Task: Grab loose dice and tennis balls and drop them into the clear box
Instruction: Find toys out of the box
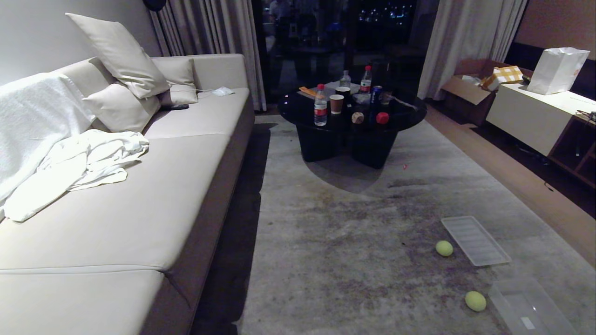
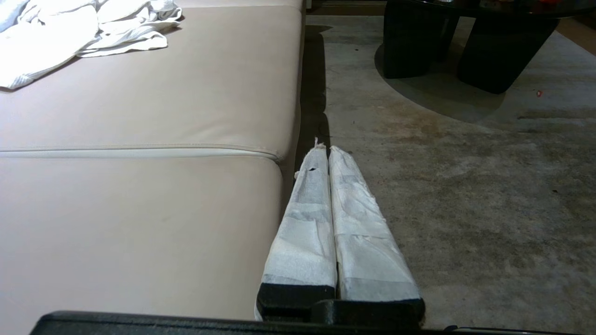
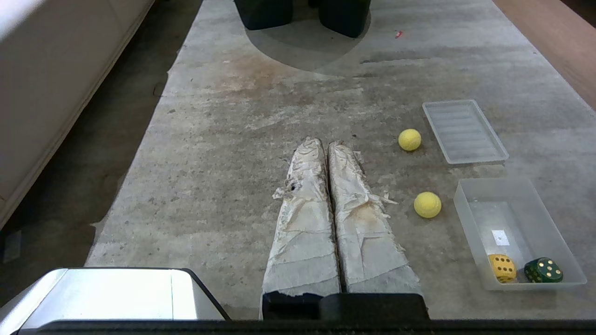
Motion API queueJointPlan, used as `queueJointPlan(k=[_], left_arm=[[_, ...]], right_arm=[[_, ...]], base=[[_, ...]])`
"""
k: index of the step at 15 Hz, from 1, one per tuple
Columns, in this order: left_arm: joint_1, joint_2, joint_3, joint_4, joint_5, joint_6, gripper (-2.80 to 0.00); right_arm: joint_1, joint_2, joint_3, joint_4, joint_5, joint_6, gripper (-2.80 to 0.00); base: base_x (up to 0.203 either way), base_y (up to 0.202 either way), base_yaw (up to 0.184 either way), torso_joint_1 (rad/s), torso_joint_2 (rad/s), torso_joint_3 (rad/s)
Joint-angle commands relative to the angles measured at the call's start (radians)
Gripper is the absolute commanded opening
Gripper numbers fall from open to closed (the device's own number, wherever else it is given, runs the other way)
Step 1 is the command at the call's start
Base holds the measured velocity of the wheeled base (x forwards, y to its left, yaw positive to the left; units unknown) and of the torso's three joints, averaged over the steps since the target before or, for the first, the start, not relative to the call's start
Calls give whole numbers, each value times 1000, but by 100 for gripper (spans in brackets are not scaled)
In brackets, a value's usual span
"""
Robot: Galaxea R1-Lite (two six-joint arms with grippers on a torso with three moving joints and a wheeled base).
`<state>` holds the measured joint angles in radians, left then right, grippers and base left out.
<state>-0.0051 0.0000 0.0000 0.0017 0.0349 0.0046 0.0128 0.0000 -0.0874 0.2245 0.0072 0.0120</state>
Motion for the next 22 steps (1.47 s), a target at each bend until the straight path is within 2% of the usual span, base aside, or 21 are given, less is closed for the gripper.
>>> queueJointPlan(k=[1, 4, 6, 18, 22], left_arm=[[0, 2, 2, 0, 0, 0, -280], [0, 2, 2, 0, 0, 0, -280], [1, 2, 2, -2, -15, 21, -280], [0, 2, 2, -2, -3, -2, -280], [-1, 2, 2, -2, -4, 3, -280]], right_arm=[[0, 2, 0, 1, 0, 0, -280], [1, 2, 0, 1, 0, 0, -280], [1, 2, 0, 1, 0, -1, -280], [1, 2, 0, 1, 0, 0, -280], [1, 2, 0, 1, 0, -3, -280]], base=[[0, 0, 0, 0, 0, 0], [0, 0, 0, 0, 0, 0], [0, 0, 0, 0, 0, 0], [0, 0, 0, 0, 0, 0], [169, 0, 0, 1, 2, 1]])
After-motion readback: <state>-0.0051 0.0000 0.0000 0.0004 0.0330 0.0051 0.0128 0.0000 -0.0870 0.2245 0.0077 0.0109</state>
